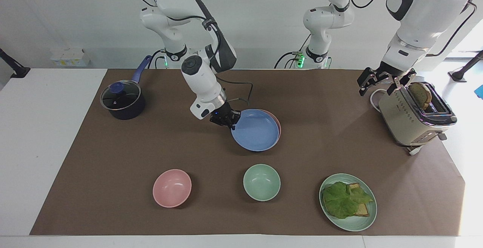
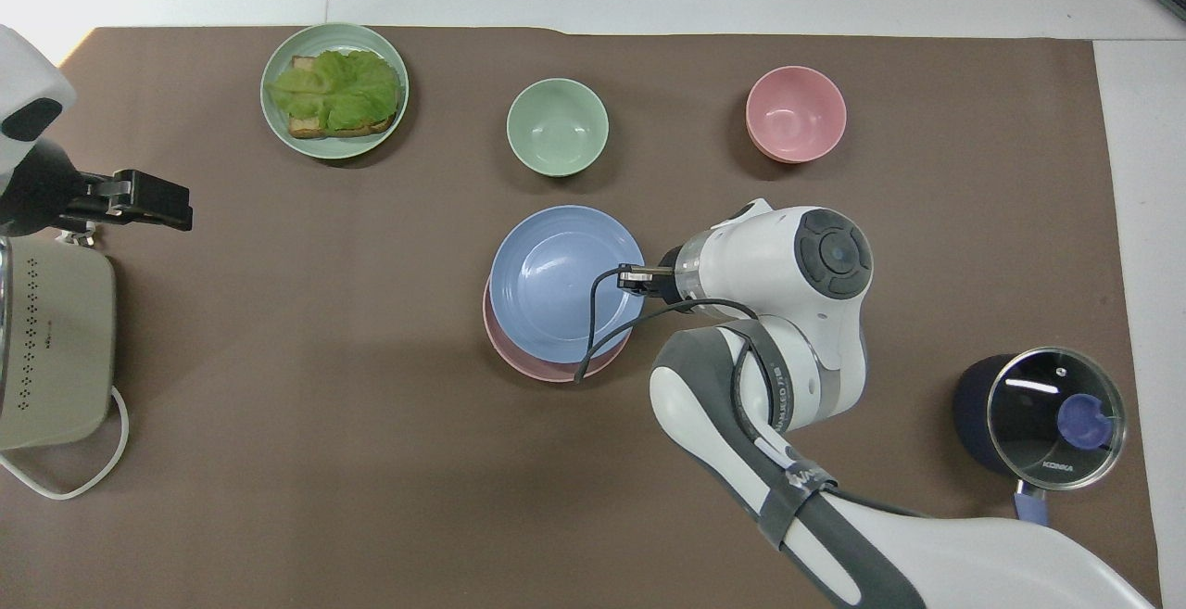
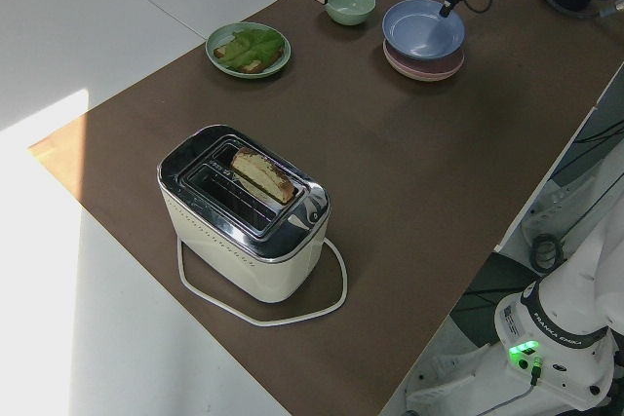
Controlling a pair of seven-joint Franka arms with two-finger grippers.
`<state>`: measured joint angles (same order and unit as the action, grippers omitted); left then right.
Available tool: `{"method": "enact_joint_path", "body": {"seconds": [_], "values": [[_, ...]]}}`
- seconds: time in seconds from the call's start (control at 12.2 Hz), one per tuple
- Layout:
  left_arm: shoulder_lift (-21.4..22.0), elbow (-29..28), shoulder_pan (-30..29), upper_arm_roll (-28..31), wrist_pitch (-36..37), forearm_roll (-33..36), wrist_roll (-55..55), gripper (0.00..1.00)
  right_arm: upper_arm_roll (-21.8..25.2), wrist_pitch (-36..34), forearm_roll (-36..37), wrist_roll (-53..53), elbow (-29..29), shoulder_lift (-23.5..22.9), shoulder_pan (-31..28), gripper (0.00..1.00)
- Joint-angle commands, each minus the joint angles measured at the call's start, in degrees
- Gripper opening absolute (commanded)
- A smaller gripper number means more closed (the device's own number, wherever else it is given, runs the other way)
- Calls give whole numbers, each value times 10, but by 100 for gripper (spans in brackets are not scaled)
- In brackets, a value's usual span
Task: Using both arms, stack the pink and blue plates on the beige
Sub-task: 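Carry the blue plate onto the pink plate with the right gripper, then open the right gripper and release the blue plate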
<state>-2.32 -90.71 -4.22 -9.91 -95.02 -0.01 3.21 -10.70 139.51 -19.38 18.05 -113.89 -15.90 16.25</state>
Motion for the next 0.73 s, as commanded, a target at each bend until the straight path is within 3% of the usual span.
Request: {"method": "enact_joint_path", "body": {"seconds": [0.0,0.08,0.16,0.24,0.33,0.65], "values": [[3,0,-6,-4,7,7,-4,100,0,7,-14,6,-3,-1,0,0],[3,0,-6,-4,7,8,-4,100,0,6,-14,6,-4,-1,5,0],[3,0,-6,-4,7,7,-4,100,0,3,-14,7,-4,-1,7,20],[3,0,-6,-4,7,7,-4,100,0,2,-14,13,-4,0,8,78],[3,0,-6,-4,7,7,-4,100,0,2,-14,22,-3,0,8,100],[3,0,-6,-4,7,7,-4,100,2,-1,-14,23,4,7,1,100]]}}
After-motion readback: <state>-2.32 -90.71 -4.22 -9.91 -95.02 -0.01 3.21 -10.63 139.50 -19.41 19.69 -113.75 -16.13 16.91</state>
